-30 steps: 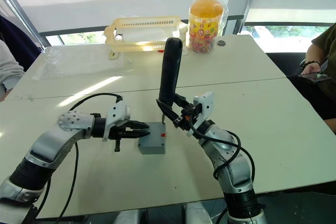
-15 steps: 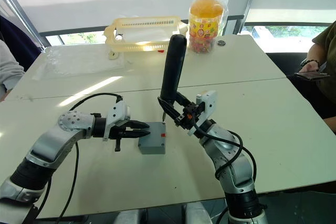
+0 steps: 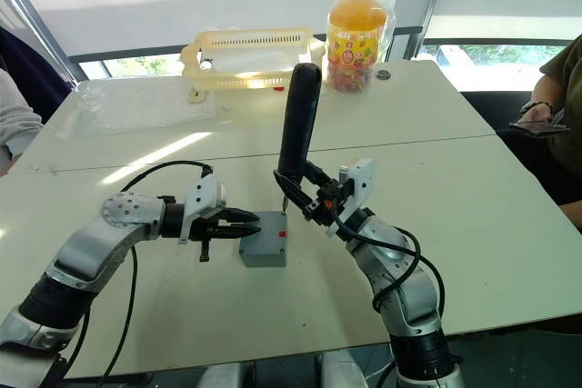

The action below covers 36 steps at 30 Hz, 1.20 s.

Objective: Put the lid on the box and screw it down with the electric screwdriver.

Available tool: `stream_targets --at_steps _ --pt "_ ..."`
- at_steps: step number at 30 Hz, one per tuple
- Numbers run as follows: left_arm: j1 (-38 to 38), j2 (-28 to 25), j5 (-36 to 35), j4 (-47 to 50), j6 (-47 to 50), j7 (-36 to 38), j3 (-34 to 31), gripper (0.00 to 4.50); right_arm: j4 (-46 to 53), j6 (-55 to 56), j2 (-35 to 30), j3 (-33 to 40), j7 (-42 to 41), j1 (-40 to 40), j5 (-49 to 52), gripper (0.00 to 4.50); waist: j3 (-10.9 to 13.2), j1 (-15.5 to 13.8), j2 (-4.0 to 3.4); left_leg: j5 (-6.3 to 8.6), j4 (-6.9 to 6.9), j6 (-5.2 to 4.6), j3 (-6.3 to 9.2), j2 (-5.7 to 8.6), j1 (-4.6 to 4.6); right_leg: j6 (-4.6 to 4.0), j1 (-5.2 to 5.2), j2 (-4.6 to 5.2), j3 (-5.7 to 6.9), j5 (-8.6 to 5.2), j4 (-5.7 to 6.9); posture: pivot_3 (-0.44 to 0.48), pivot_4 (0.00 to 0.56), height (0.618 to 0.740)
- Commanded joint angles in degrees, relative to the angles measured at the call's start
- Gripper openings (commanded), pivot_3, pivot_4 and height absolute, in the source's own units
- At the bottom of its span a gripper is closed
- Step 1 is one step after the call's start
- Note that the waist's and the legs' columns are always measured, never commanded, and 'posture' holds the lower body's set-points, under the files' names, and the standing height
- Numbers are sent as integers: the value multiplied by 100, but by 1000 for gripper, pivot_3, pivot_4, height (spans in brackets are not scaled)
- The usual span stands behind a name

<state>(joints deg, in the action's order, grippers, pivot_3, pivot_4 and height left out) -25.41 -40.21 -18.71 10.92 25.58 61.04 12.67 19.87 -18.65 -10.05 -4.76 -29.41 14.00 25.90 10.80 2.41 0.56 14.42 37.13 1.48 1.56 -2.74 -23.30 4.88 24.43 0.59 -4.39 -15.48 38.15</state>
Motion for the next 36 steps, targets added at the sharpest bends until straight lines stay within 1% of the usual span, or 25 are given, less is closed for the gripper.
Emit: stream_targets --at_steps 1,8,11,15,26,28,30,31,32,36 --pt "98 -40 265 -159 106 -41 170 935 154 251 30 -7 -87 47 13 1738 0 0 0 0 0 0 0 0 0 0 0 0 0 0 0 0 150 740" --pt "94 -49 274 -165 107 -54 160 935 63 385 -68 -168 -226 17 -237 1738 -1 2 0 0 0 0 0 0 1 0 0 0 0 0 0 0 150 740" --pt "90 -49 278 -173 104 -54 161 935 35 639 -256 -447 -435 -30 -604 1738 -5 3 1 0 0 0 0 0 1 0 -1 0 0 0 0 0 150 740" --pt "85 -41 289 -179 102 -56 167 935 -50 881 -335 -609 -527 -47 -817 1738 -13 5 5 0 -1 0 0 0 9 0 -8 -2 0 0 0 0 150 740" --pt "82 31 329 -170 110 -67 184 935 -498 1369 -355 -828 -676 -155 -1177 1738 -41 5 10 0 -2 0 0 0 23 -1 -23 -2 0 -1 -1 0 150 740" --pt "87 42 337 -168 109 -65 180 935 -630 1497 -373 -827 -690 -192 -1246 1738 -46 5 10 0 -3 -1 -1 0 33 -1 -34 -2 0 -2 -2 0 150 740" --pt "99 50 350 -164 109 -58 172 935 -738 1655 -419 -823 -713 -190 -1335 1738 -45 8 10 1 -7 -1 -1 0 59 -1 -60 -1 0 -3 -6 0 150 740" --pt "105 54 359 -161 110 -51 169 935 -786 1691 -429 -825 -734 -197 -1342 1738 -46 9 10 4 -11 -4 -2 0 91 -7 -91 -1 -1 -14 -10 0 150 740" --pt "115 47 375 -149 106 -37 176 935 -824 1674 -389 -780 -710 -215 -1272 1738 -46 8 11 5 -12 -6 -2 0 101 -19 -101 -1 -1 -24 -10 0 150 740" --pt "180 -6 438 -115 58 9 218 935 -862 1582 -312 -714 -689 -291 -1081 1738 -64 8 16 5 -12 -6 -1 0 102 -18 -102 -1 -1 -26 -10 0 150 740"
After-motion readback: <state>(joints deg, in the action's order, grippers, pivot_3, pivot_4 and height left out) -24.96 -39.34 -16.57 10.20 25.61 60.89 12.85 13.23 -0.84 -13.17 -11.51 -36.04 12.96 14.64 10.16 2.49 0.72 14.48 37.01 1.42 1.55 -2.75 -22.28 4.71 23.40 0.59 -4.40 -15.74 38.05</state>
